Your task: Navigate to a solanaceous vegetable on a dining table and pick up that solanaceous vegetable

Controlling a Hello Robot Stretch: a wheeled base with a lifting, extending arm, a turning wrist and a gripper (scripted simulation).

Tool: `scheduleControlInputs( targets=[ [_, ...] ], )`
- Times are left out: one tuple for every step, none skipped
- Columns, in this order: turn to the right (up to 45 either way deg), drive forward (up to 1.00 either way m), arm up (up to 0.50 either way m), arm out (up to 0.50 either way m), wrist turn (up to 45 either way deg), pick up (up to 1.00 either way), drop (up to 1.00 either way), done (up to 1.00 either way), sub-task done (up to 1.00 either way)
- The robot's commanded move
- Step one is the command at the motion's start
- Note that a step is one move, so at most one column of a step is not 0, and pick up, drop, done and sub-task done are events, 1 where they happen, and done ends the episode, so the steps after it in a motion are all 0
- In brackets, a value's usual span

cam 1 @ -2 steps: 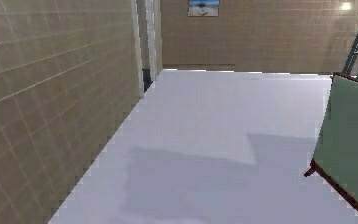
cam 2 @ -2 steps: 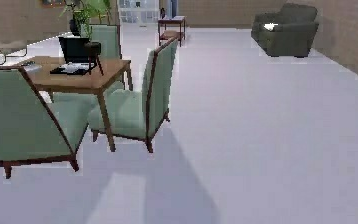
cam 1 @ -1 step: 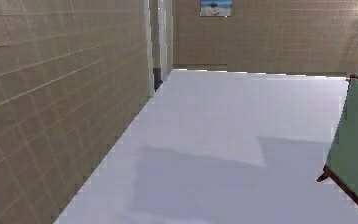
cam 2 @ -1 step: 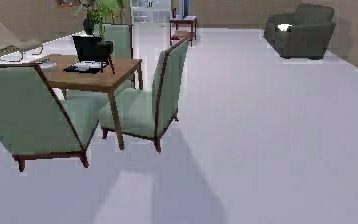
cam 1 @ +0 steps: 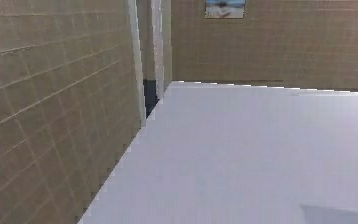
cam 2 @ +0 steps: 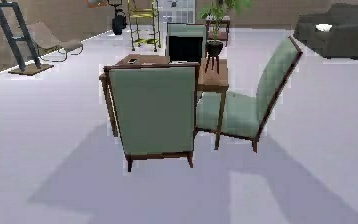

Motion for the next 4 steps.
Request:
scheduleControlInputs(
  targets=[
    [0.0,1.00,0.00,0.00,0.0,0.00,0.00,0.00,0.00],
    [0.0,1.00,0.00,0.00,0.0,0.00,0.00,0.00,0.00],
    [0.0,0.65,0.00,0.00,0.0,0.00,0.00,0.00,0.00],
    [-45.0,0.00,0.00,0.00,0.0,0.00,0.00,0.00,0.00]
  ],
)
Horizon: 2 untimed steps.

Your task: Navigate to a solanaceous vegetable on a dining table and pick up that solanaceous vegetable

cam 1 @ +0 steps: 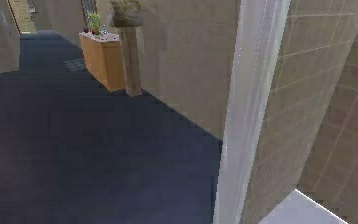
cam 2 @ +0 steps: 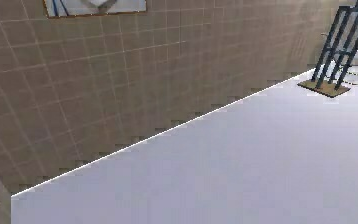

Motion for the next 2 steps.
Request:
scheduleControlInputs(
  targets=[
    [-33.0,0.00,0.00,0.00,0.0,0.00,0.00,0.00,0.00],
    [0.0,0.70,0.00,0.00,0.0,0.00,0.00,0.00,0.00]
  ],
)
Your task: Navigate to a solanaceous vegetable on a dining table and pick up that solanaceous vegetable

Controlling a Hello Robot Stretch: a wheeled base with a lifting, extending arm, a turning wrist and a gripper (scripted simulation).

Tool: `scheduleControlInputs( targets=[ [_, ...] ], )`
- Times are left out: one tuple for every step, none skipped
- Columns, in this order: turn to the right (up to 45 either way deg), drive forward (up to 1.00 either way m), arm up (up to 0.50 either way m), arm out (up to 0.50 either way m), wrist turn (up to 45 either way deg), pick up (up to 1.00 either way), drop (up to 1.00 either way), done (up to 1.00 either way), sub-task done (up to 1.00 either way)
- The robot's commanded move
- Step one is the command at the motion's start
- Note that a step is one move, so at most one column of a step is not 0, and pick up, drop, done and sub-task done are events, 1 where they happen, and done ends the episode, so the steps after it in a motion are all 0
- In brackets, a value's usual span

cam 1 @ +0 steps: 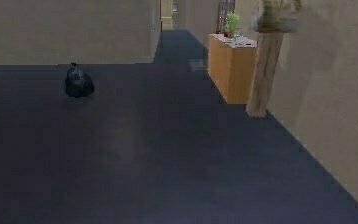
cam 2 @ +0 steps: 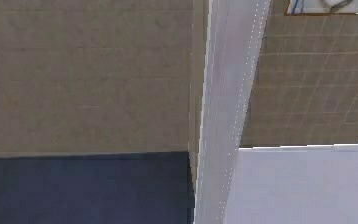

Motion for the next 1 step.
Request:
scheduleControlInputs(
  targets=[
    [-45.0,0.00,0.00,0.00,0.0,0.00,0.00,0.00,0.00]
  ],
)
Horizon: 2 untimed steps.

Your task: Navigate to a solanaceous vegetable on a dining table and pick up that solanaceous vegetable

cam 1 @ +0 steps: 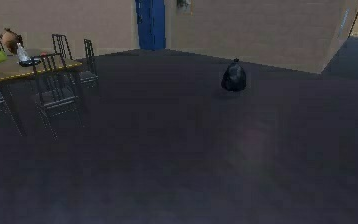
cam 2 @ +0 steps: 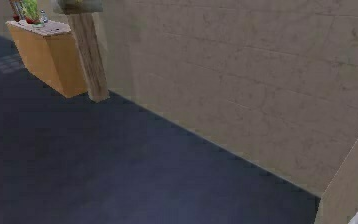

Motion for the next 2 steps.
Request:
scheduleControlInputs(
  targets=[
    [-3.0,0.00,0.00,0.00,0.0,0.00,0.00,0.00,0.00],
    [0.0,0.25,0.00,0.00,0.0,0.00,0.00,0.00,0.00]
  ],
)
